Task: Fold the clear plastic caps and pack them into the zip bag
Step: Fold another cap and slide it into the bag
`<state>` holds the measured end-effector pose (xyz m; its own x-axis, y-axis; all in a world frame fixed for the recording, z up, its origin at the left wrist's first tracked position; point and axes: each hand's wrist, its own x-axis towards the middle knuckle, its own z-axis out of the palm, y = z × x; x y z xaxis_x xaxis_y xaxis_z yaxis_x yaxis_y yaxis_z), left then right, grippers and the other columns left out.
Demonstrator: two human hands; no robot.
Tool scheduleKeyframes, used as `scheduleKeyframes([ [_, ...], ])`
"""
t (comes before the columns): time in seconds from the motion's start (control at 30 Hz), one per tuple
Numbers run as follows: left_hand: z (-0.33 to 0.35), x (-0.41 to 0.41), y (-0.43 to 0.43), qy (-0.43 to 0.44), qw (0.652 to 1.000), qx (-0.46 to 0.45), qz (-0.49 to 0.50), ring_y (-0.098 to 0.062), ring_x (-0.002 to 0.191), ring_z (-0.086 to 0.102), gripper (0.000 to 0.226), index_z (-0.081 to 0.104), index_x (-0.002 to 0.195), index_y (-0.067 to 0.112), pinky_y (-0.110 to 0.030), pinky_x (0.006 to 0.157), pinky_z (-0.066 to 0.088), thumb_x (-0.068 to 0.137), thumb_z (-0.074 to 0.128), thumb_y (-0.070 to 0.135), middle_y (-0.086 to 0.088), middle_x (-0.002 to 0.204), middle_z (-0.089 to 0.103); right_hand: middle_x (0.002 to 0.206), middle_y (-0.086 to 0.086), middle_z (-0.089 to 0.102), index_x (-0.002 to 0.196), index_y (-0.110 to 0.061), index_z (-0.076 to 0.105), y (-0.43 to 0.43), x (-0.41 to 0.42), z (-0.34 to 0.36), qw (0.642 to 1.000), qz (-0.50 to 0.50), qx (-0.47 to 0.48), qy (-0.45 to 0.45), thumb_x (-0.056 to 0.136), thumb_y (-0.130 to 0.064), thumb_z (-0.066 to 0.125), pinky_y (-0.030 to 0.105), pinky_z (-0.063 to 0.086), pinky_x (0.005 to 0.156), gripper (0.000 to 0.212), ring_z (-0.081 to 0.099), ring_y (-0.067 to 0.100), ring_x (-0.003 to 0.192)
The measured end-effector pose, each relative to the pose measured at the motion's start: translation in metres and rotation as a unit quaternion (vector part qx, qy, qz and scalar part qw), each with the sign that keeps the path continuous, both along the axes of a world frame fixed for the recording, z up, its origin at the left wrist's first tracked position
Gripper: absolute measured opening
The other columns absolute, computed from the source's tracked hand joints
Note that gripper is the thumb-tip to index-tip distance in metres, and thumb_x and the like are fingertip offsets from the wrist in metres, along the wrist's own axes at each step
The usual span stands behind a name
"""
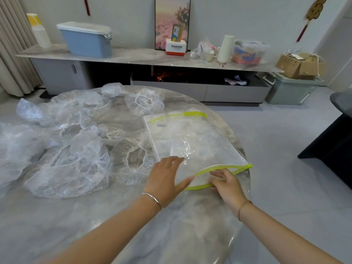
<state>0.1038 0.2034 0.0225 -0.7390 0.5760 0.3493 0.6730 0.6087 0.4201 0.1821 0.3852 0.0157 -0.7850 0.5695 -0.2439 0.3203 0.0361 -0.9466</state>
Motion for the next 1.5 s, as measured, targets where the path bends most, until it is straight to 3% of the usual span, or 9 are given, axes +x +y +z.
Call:
scheduleKeyframes([
  [0.17, -0.006, -0.014, -0.067, -0.085, 0.960, -0.241, 0.118, -0.024, 0.146, 0.001, 0.071, -0.001, 0.150, 0.012, -0.035, 0.117, 0.000, 0.092, 0.015, 0.051, -0.007, 0.158, 0.001, 0.090, 0.005, 0.055, 0.092, -0.013, 0.057, -0.029, 0.029, 0.019, 0.999, 0.036, 0.021, -0.008, 0.090, 0.005, 0.051, 0.015, 0.044, 0.047, 0.018, 0.054, 0.015, 0.063],
  [0.4, -0.011, 0.022, -0.128, -0.070, 0.941, -0.330, 0.012, -0.022, 0.144, 0.014, 0.067, 0.022, 0.148, 0.016, -0.035, 0.117, 0.003, 0.091, 0.028, 0.052, 0.001, 0.153, 0.025, 0.093, 0.005, 0.058, 0.087, -0.017, 0.060, -0.089, 0.043, 0.025, 0.975, 0.194, 0.112, 0.003, 0.086, -0.003, 0.058, 0.014, 0.043, 0.057, 0.015, 0.051, 0.000, 0.054],
  [0.5, 0.001, 0.049, -0.145, 0.000, 0.956, -0.293, -0.031, -0.017, 0.110, 0.060, 0.065, 0.062, 0.117, 0.023, -0.030, 0.103, 0.039, 0.059, 0.076, 0.048, 0.010, 0.111, 0.063, 0.116, -0.012, 0.053, 0.111, -0.032, 0.057, -0.104, 0.048, 0.024, 0.890, 0.355, 0.285, 0.036, 0.075, -0.031, 0.060, 0.011, 0.038, 0.084, 0.036, 0.050, -0.006, 0.092],
  [0.67, -0.003, 0.088, -0.172, -0.094, 0.961, -0.253, -0.058, -0.016, 0.128, 0.037, 0.054, 0.029, 0.143, 0.022, -0.025, 0.107, 0.023, 0.092, 0.043, 0.033, 0.005, 0.139, 0.039, 0.151, -0.016, 0.025, 0.143, -0.029, 0.036, -0.137, 0.053, 0.002, 0.699, 0.541, 0.466, 0.047, 0.071, -0.027, 0.031, 0.026, -0.005, 0.116, 0.072, 0.010, 0.001, 0.141],
  [0.8, -0.003, 0.100, -0.192, -0.107, 0.961, -0.238, -0.093, -0.015, 0.128, 0.034, 0.081, 0.024, 0.145, 0.023, -0.024, 0.108, 0.022, 0.077, 0.043, 0.062, 0.007, 0.141, 0.036, 0.115, -0.014, 0.065, 0.107, -0.030, 0.069, -0.160, 0.050, -0.004, 0.641, 0.539, 0.538, 0.093, 0.065, -0.022, 0.047, 0.024, 0.043, 0.101, 0.048, 0.059, 0.001, 0.105],
  [0.93, -0.012, 0.089, -0.214, -0.076, 0.960, -0.256, -0.088, -0.019, 0.143, 0.012, 0.103, 0.020, 0.148, 0.023, -0.028, 0.115, 0.002, 0.063, 0.041, 0.077, 0.007, 0.154, 0.020, 0.114, -0.013, 0.068, 0.105, -0.024, 0.072, -0.160, 0.050, 0.000, 0.749, 0.504, 0.423, 0.072, 0.083, -0.030, 0.041, 0.020, 0.046, 0.090, 0.039, 0.060, 0.005, 0.103],
  [1.13, -0.004, 0.068, -0.221, -0.158, 0.984, -0.081, 0.007, -0.011, 0.095, 0.057, 0.053, 0.069, 0.099, 0.025, -0.026, 0.090, 0.043, 0.073, 0.041, 0.061, 0.008, 0.093, 0.065, 0.068, 0.002, 0.066, 0.074, -0.014, 0.066, -0.159, 0.043, 0.009, 0.924, 0.364, 0.110, 0.026, 0.096, -0.015, 0.054, 0.024, 0.043, 0.065, 0.025, 0.056, 0.007, 0.060],
  [1.37, -0.005, 0.063, -0.211, -0.301, 0.945, 0.034, 0.124, -0.002, 0.044, 0.048, 0.019, 0.061, 0.071, 0.026, -0.013, 0.053, 0.036, 0.088, 0.062, 0.034, 0.004, 0.051, 0.056, 0.044, -0.006, 0.058, 0.084, -0.004, 0.051, -0.156, 0.038, 0.002, 0.967, 0.245, 0.063, -0.037, 0.090, -0.009, 0.062, 0.017, 0.038, 0.040, 0.014, 0.047, 0.005, 0.035],
  [1.5, -0.007, 0.063, -0.208, -0.298, 0.937, 0.047, 0.176, -0.001, 0.049, 0.052, 0.018, 0.052, 0.090, 0.025, -0.017, 0.056, 0.041, 0.085, 0.065, 0.036, -0.001, 0.064, 0.061, 0.082, -0.009, 0.059, 0.100, -0.015, 0.050, -0.154, 0.039, 0.002, 0.946, 0.209, 0.246, -0.036, 0.086, -0.019, 0.067, 0.018, 0.041, 0.057, 0.022, 0.053, 0.004, 0.060],
])
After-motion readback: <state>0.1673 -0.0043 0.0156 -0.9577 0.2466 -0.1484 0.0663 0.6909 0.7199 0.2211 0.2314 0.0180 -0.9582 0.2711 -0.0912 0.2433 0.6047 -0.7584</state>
